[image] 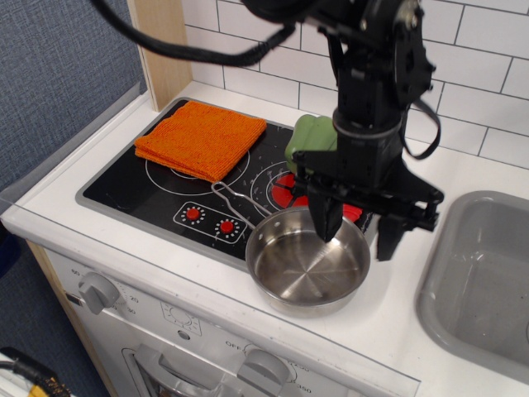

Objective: PLACE THE PAN AT THE RIGHT SIDE OF THE STOVE

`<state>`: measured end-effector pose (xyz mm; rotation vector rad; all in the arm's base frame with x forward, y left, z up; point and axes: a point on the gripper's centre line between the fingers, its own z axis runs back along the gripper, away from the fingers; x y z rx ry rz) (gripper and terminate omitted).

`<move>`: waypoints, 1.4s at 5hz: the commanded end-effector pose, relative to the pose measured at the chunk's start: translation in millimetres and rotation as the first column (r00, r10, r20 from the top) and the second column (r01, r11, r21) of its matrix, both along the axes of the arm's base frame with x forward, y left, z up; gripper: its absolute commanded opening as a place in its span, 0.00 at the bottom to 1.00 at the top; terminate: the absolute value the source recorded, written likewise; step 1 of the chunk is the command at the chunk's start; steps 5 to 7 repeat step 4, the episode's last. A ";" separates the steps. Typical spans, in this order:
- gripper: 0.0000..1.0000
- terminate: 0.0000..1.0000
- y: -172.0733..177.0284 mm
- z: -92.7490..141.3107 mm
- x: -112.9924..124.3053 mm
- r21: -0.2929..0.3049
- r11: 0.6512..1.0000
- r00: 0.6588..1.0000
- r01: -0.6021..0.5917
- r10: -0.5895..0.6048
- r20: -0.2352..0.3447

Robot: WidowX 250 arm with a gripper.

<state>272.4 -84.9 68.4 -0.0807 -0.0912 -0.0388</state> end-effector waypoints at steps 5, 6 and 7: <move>1.00 1.00 19.9 5.9 7.7 0.062 0.998 0.999 0.013 -0.015 0.036; 1.00 1.00 19.9 5.9 7.7 0.062 0.998 0.999 0.013 -0.015 0.036; 1.00 1.00 19.9 5.9 7.7 0.062 0.998 0.999 0.013 -0.015 0.036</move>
